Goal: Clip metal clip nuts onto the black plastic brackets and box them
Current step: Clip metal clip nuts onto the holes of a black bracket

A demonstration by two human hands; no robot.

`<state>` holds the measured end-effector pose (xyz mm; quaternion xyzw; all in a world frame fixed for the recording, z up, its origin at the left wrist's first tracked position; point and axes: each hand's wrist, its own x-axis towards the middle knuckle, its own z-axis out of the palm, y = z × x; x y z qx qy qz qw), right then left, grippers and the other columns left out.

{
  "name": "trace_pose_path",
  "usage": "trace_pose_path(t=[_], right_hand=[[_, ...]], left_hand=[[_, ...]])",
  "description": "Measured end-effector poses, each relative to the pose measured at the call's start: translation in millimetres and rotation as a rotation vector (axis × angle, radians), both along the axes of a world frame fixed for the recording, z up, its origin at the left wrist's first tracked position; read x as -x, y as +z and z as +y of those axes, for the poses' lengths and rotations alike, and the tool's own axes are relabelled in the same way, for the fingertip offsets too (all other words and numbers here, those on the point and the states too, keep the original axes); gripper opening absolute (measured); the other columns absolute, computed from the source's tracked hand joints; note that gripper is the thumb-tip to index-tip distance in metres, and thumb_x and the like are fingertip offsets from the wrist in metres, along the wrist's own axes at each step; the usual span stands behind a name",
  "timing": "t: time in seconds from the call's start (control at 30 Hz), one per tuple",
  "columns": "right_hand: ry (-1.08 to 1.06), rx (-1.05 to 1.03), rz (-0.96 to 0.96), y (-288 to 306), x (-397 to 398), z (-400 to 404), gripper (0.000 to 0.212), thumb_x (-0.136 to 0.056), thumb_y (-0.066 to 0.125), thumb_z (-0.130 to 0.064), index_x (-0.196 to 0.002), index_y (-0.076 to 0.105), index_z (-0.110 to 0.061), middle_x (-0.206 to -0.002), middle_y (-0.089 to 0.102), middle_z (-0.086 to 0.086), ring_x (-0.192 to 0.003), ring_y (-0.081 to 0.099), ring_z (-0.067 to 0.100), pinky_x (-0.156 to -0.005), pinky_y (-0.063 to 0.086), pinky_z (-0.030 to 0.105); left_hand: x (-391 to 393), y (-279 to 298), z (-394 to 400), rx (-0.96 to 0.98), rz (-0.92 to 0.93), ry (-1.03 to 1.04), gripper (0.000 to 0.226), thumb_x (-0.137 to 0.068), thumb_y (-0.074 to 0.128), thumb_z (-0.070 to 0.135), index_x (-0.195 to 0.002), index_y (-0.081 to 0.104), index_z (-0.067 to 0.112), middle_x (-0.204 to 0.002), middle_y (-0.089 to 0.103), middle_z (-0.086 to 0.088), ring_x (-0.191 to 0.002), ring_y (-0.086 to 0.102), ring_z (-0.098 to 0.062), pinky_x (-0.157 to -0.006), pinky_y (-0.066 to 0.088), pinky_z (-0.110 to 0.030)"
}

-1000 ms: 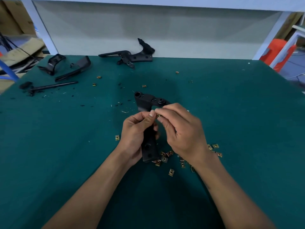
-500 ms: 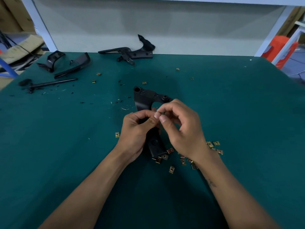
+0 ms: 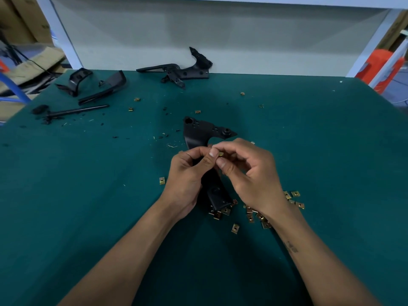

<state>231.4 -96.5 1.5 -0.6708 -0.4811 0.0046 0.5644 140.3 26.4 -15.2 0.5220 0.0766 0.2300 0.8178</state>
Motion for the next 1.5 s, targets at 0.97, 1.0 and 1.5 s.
trace_pose_path(t=[0.97, 1.0, 1.5], right_hand=[[-0.182, -0.248, 0.297, 15, -6, -6, 0.018, -0.091, 0.072, 0.005, -0.098, 0.072, -0.012, -0.083, 0.074, -0.004, -0.070, 0.067, 0.010, -0.065, 0.053, 0.020], [-0.207, -0.306, 0.352, 18, -10, -8, 0.020, -0.091, 0.071, 0.006, -0.101, 0.072, -0.012, -0.084, 0.074, -0.004, -0.070, 0.068, 0.012, -0.066, 0.053, 0.020], [-0.066, -0.317, 0.811, 33, 1, -7, 0.025, -0.084, 0.073, 0.008, -0.073, 0.075, -0.014, -0.075, 0.073, 0.006, -0.072, 0.070, 0.017, -0.069, 0.058, 0.032]], left_hand=[[-2, -5, 1, -0.206, -0.035, 0.215, 0.046, -0.103, 0.045, -0.002, -0.116, 0.030, 0.039, -0.087, 0.062, -0.004, -0.060, 0.063, -0.025, -0.069, 0.061, -0.046], [0, -5, 2, -0.164, -0.042, 0.190, 0.045, -0.105, 0.044, 0.000, -0.122, 0.030, 0.039, -0.091, 0.067, -0.005, -0.060, 0.062, -0.025, -0.065, 0.059, -0.043], [2, 3, -8, -0.211, 0.018, -0.015, 0.021, -0.110, 0.038, 0.038, -0.110, 0.038, 0.017, -0.076, 0.035, -0.003, -0.047, 0.019, -0.016, -0.044, 0.026, -0.024]])
